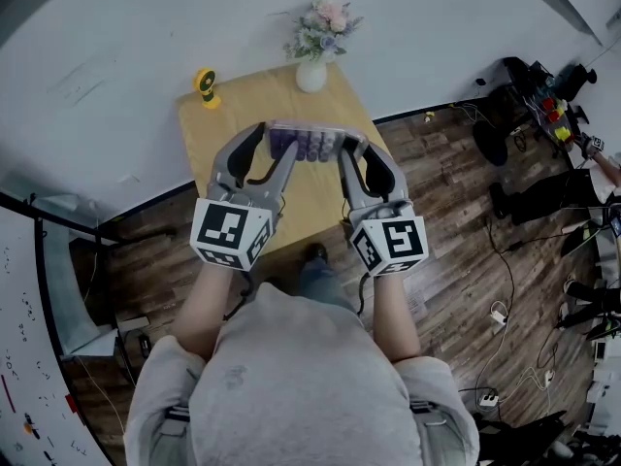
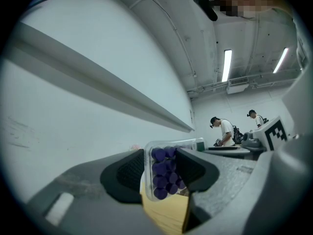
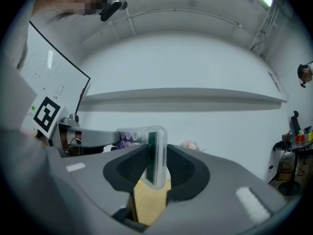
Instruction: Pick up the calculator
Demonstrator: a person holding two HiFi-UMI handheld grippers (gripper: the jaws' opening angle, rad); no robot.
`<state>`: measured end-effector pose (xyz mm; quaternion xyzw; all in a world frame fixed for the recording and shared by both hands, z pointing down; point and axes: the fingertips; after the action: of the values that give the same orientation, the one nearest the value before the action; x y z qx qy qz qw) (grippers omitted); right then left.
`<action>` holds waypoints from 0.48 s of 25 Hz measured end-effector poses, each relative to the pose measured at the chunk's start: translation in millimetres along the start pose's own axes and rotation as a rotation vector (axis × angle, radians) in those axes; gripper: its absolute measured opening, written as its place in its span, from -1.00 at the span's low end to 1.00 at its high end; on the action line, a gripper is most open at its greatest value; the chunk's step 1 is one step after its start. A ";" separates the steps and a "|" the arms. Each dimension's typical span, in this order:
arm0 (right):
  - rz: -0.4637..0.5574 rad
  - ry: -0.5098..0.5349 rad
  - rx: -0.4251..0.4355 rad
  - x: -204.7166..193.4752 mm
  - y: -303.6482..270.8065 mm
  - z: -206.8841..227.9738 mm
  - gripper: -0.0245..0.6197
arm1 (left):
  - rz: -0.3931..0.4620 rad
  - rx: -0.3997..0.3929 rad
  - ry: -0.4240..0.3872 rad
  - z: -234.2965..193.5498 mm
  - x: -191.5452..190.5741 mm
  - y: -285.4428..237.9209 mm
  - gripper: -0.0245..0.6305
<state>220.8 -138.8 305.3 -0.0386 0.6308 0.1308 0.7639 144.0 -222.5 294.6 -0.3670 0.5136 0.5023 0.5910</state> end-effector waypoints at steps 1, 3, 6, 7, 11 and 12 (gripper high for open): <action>-0.001 0.000 0.000 0.1 -0.4 0.1 -0.55 | 0.000 0.001 0.001 -0.3 -0.1 -0.3 -0.30; -0.005 0.000 0.002 -0.3 -1.8 0.2 -0.55 | -0.002 0.002 0.002 -1.3 -0.9 -0.8 -0.30; -0.009 0.000 0.003 -2.7 -3.8 0.2 -0.55 | -0.005 0.003 0.006 -3.0 -3.4 -0.9 -0.30; -0.012 0.000 0.003 -3.6 -4.5 -0.2 -0.55 | -0.007 0.004 0.008 -3.7 -4.6 -0.7 -0.30; -0.016 0.001 0.004 -6.2 -7.4 -1.6 -0.55 | -0.013 0.006 0.013 -6.8 -7.7 0.0 -0.30; -0.016 0.001 0.004 -6.2 -8.5 -1.4 -0.55 | -0.013 0.006 0.012 -7.7 -7.8 -0.6 -0.30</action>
<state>220.5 -148.2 310.1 -0.0421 0.6313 0.1235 0.7645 143.0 -231.6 300.6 -0.3716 0.5164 0.4944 0.5923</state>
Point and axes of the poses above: the fingertips, and each gripper's own axes: y backward along the fingers, z to its right, x out of its top, and after that the axes turned 12 degrees about -y, right-handed
